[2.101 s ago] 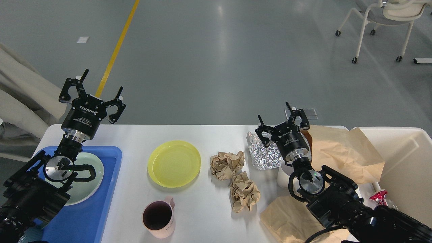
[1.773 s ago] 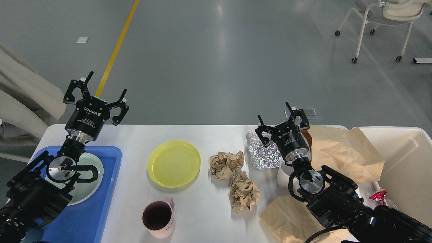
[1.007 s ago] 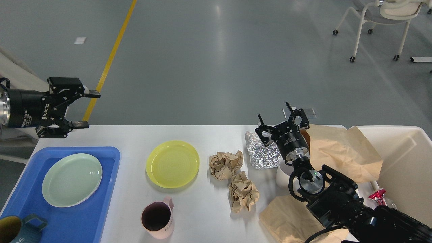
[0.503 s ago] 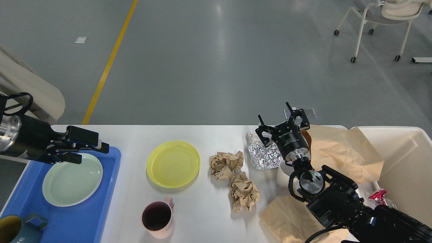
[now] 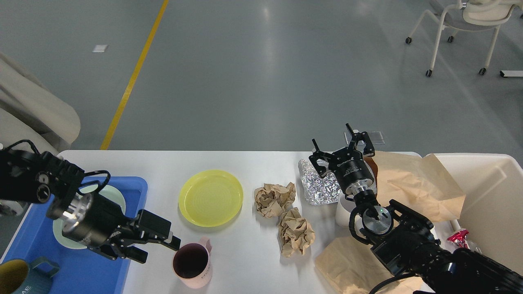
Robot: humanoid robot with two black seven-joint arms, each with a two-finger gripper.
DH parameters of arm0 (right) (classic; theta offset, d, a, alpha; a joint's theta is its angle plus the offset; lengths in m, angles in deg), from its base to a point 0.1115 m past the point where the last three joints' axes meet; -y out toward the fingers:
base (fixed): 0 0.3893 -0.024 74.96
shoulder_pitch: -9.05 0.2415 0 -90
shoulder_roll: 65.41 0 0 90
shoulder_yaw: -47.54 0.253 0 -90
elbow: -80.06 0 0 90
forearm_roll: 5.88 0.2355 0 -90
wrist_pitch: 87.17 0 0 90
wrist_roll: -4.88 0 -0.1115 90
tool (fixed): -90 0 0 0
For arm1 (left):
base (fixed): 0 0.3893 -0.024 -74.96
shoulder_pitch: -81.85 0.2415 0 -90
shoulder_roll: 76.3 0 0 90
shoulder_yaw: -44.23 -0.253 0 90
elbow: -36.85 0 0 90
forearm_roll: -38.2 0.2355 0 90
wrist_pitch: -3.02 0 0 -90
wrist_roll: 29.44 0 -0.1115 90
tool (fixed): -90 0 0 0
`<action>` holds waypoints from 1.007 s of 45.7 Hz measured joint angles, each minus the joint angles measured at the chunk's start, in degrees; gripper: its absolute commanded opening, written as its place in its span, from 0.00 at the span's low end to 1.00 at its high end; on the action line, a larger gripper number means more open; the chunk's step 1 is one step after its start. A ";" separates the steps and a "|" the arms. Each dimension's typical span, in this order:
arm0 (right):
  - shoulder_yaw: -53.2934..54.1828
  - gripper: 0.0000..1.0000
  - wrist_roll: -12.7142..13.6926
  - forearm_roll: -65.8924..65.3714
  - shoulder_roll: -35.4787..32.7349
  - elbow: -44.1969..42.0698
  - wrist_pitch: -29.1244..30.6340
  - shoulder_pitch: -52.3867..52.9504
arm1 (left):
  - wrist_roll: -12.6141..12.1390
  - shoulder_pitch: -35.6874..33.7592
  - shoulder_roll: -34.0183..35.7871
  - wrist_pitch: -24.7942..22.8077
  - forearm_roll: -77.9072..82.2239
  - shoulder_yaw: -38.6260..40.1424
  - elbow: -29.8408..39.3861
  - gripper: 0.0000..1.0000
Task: Tidy desktop
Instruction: 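Grasp the pink mug with the left gripper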
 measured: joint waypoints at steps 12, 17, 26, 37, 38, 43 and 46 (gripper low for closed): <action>0.00 1.00 0.00 0.00 0.00 0.13 0.00 0.03 | -7.85 7.69 -3.36 12.97 5.19 4.30 -0.19 0.91; -0.01 1.00 0.00 0.00 0.00 0.13 0.00 0.02 | -10.81 9.18 -4.92 14.70 5.46 6.56 -0.44 0.84; -0.01 1.00 0.00 0.00 0.00 0.10 0.00 0.02 | -14.14 11.47 -7.35 17.18 5.96 8.32 -2.01 0.80; -0.01 1.00 0.00 0.00 0.00 0.14 0.00 -0.01 | -15.81 13.97 -10.07 18.27 6.04 8.54 -4.60 0.72; -0.01 1.00 0.00 0.00 0.00 0.14 0.00 -0.02 | -15.91 14.17 -10.43 18.39 6.04 8.55 -4.82 0.71; -0.01 1.00 0.00 0.00 0.00 0.16 0.00 -0.04 | -16.46 15.51 -12.46 19.67 6.04 8.55 -6.09 0.57; -0.01 1.00 0.00 0.00 0.00 0.16 0.00 -0.04 | -16.63 16.27 -13.52 20.44 6.04 8.44 -7.01 0.49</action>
